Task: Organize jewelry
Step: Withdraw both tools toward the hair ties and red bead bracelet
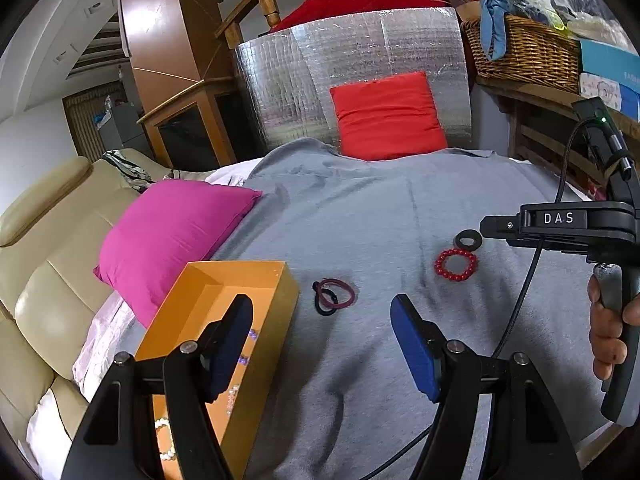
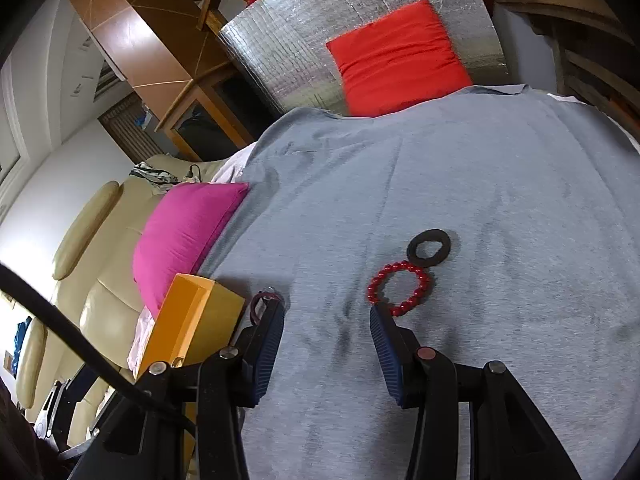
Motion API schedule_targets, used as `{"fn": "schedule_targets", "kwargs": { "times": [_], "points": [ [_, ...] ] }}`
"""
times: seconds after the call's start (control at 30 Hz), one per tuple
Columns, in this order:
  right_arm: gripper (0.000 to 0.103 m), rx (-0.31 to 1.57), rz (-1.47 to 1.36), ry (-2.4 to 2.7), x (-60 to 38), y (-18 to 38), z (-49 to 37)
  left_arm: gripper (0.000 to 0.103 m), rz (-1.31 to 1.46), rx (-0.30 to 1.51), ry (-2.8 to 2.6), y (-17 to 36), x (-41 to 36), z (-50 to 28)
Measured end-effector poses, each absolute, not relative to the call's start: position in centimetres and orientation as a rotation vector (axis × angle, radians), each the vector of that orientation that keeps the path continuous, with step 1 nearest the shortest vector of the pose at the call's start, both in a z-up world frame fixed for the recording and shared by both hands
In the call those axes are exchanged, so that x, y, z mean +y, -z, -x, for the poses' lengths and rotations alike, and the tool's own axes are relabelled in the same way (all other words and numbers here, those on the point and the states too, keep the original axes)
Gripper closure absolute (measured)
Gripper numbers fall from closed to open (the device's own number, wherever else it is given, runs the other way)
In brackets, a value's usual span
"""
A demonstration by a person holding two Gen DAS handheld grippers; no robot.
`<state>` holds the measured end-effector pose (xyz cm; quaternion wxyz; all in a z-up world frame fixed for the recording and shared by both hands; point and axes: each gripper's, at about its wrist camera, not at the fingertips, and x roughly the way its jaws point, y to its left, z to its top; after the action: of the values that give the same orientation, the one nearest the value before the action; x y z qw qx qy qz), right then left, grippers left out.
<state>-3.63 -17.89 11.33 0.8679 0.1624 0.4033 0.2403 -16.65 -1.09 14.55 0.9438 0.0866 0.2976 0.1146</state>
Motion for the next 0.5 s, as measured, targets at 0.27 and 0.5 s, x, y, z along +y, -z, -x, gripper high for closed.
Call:
{"fn": "schedule_targets", "kwargs": {
  "times": [0.27,0.5],
  "points": [
    [0.055,0.867,-0.339,-0.469,-19.1,-10.4,3.0,0.031,-0.192,0.623,-0.232,-13.3,-1.9,15.3],
    [0.055,0.888,-0.332,-0.437,-20.5,-9.7,2.5,0.031,-0.196,0.644,-0.23,-12.1,-2.5,13.8]
  ]
}}
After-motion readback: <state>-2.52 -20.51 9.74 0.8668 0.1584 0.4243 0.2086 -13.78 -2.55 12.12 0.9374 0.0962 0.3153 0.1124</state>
